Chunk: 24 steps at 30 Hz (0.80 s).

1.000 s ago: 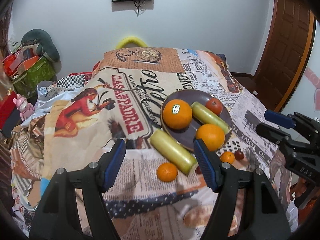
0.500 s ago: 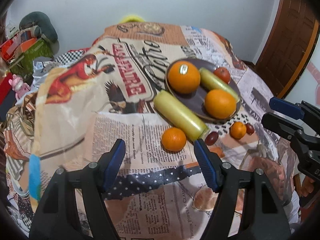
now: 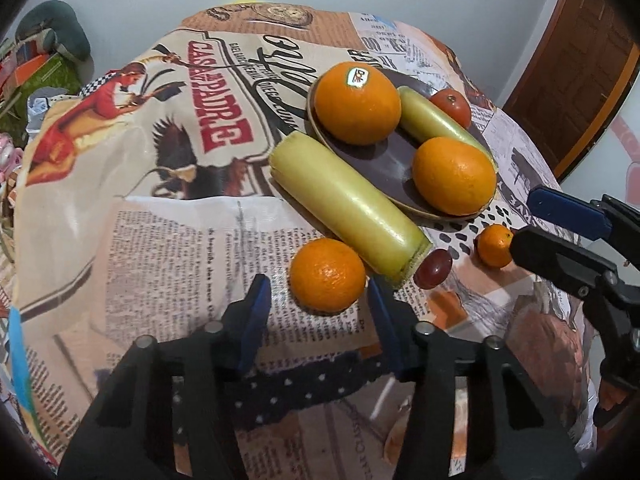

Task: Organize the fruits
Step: 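Close the left gripper on the small mandarin, then lift the mandarin with the left gripper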

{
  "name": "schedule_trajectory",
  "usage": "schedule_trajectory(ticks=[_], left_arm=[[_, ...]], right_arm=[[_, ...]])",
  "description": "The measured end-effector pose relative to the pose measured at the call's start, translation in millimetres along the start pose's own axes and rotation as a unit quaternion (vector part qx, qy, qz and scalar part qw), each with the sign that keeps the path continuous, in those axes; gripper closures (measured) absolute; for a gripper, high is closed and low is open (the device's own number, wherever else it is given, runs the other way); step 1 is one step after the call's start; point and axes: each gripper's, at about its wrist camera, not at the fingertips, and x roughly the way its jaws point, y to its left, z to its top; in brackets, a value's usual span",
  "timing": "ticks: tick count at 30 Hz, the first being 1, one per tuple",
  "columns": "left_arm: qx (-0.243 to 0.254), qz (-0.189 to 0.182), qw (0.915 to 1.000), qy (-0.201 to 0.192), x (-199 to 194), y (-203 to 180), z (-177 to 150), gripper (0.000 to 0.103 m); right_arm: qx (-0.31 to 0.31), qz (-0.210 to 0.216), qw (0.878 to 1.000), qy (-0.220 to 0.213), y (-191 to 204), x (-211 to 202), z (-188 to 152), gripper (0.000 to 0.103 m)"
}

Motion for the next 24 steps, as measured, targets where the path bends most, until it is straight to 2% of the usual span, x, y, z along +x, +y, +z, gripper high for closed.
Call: schedule_trajectory(ticks=[4, 21, 24], left_arm=[[0.0, -0.01, 0.9999, -0.009, 0.1, -0.2, -0.9, 0.066], [-0.033, 0.018, 0.9973, -0.063, -49.8, 51.1, -12.7, 0.066], [-0.037, 0.016, 0.9971, -0.065, -51.2, 56.1, -14.4, 0.066]], right_arm=[[-0.002, 0.009, 1.0, 0.006, 4.3, 5.7, 0.2, 0.061], [-0.023, 0.028, 0.999, 0.038, 30.8, 44.9, 8.1, 0.062], [-0.021, 0.026, 0.998, 0.047, 32.0, 53.4, 7.9, 0.065]])
